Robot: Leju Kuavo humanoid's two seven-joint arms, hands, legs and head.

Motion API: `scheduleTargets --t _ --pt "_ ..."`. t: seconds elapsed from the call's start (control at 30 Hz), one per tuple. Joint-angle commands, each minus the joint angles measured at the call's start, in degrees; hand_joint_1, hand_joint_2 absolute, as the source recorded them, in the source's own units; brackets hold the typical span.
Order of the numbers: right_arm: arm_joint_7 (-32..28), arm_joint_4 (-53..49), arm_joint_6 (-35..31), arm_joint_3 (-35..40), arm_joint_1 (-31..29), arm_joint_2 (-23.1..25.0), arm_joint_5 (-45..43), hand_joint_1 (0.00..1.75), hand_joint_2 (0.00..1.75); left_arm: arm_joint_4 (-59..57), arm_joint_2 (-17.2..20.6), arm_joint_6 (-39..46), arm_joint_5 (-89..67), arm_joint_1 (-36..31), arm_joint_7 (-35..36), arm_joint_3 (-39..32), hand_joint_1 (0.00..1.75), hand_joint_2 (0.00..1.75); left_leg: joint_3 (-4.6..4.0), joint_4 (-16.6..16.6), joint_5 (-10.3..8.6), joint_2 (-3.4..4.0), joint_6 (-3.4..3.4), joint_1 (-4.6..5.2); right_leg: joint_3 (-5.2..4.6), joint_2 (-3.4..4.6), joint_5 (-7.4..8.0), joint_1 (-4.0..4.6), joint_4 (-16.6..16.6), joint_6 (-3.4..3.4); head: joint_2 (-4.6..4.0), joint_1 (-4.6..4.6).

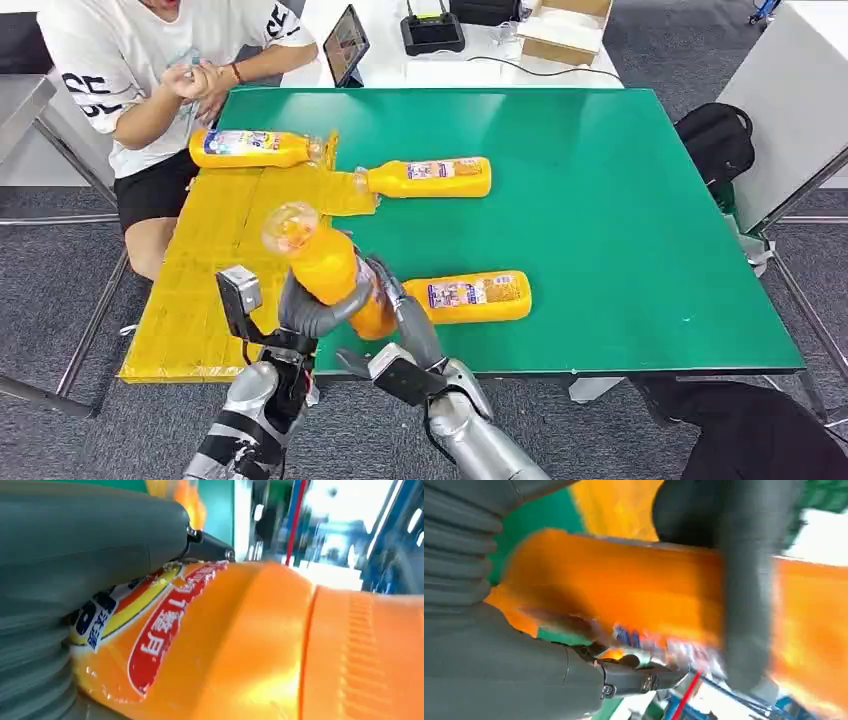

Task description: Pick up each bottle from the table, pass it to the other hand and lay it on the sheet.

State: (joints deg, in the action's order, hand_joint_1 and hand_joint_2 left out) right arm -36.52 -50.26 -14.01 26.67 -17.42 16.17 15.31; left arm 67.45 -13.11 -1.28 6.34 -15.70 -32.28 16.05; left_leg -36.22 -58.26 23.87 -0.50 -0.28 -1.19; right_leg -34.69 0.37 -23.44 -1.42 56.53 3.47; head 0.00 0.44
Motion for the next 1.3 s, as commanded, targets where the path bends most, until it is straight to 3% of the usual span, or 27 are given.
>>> scheduleTargets --t 0.03,0.33,0.53,0.6,0.7,0.77,0.83,0.9,1.0,1.23,1.3 --pt "2.0 -7.7 0.3 -3.0 1.1 -2.3 -2.9 0.0 0.0 -6.2 1.9 12.5 -7.1 -8.9 -3.5 -9.5 1.75 1.75 0.2 0.0 0.05 0.04 0.05 -0.02 0.17 -0.04 -0.04 0.06 0.0 -0.2 0.0 -0.02" --pt "0.1 -15.7 -4.1 -3.4 3.5 -2.9 -3.2 0.0 0.0 -17.6 4.4 24.3 -17.5 -14.3 -5.9 -14.7 1.75 1.75 0.28 0.1 0.06 -0.02 0.07 -0.04 0.3 -0.09 -0.08 0.09 0.0 -0.2 0.0 -0.02" --pt "0.1 -19.6 -4.6 -3.8 4.3 -3.3 -4.0 0.0 0.0 -26.8 7.4 34.8 -32.6 -18.1 -4.2 -11.8 1.75 1.75 0.32 0.1 0.06 -0.04 0.07 -0.05 0.33 -0.12 -0.09 0.11 0.0 -0.22 0.0 -0.02" --pt "-0.6 -20.8 -5.3 -3.9 4.4 -3.2 -4.4 0.0 0.0 -30.2 10.1 41.3 -53.3 -19.9 5.3 -9.4 1.75 1.75 0.34 0.1 0.06 -0.03 0.08 -0.04 0.35 -0.11 -0.09 0.1 0.0 -0.22 0.0 0.0" --pt "-0.7 -21.5 -5.6 -3.8 4.5 -3.2 -4.4 0.0 0.0 -31.4 9.7 41.3 -57.2 -20.4 5.2 -11.3 1.75 1.75 0.25 0.0 0.06 0.07 0.07 -0.03 0.21 -0.01 -0.06 0.08 0.0 -0.18 0.0 0.0" --pt "-1.0 -22.2 -6.2 -3.2 4.2 -3.5 -4.1 0.0 0.0 -32.8 11.1 41.3 -72.2 -21.7 11.8 -12.1 1.75 1.75 0.23 0.0 0.06 0.04 0.07 -0.06 0.21 -0.05 -0.07 0.11 0.0 -0.19 0.0 -0.02" --pt "-2.1 -23.5 -7.8 -2.9 4.1 -3.3 -3.7 0.0 0.0 -38.6 13.6 41.3 -84.3 -25.0 18.8 -9.4 1.75 1.75 0.23 0.0 0.07 0.08 0.06 -0.06 0.19 0.0 -0.07 0.11 0.0 -0.19 0.0 -0.02" --pt "-2.6 -25.7 -9.5 -2.4 4.4 -3.4 -3.5 0.0 0.0 -46.4 14.7 41.3 -88.5 -28.9 20.4 -7.9 1.75 1.75 0.21 0.0 0.07 0.12 0.05 -0.06 0.16 0.04 -0.06 0.11 0.1 -0.2 0.0 0.0" --pt "-2.3 -27.5 -10.5 -1.9 4.4 -3.7 -3.5 0.0 0.0 -49.4 17.3 37.5 -96.3 -31.7 27.7 2.2 1.75 1.75 0.09 0.0 0.01 -0.01 0.03 -0.06 0.07 -0.09 -0.06 0.1 0.1 -0.16 0.0 0.02" --pt "-1.8 -27.1 -10.4 -1.9 4.2 -3.8 -3.9 0.0 0.0 -51.2 16.8 26.9 -93.2 -33.2 24.9 -0.5 1.75 1.75 0.06 0.0 -0.02 0.02 0.02 -0.07 0.03 -0.02 -0.03 0.09 0.0 -0.1 0.0 -0.02" --pt "-1.3 -27.1 -10.1 -2.1 4.2 -3.6 -4.4 0.0 0.0 -51.2 16.6 23.9 -89.5 -33.0 23.1 -4.0 1.75 1.75 0.27 0.0 0.09 0.08 0.08 -0.09 0.27 -0.01 -0.11 0.14 0.1 -0.2 0.0 -0.02"
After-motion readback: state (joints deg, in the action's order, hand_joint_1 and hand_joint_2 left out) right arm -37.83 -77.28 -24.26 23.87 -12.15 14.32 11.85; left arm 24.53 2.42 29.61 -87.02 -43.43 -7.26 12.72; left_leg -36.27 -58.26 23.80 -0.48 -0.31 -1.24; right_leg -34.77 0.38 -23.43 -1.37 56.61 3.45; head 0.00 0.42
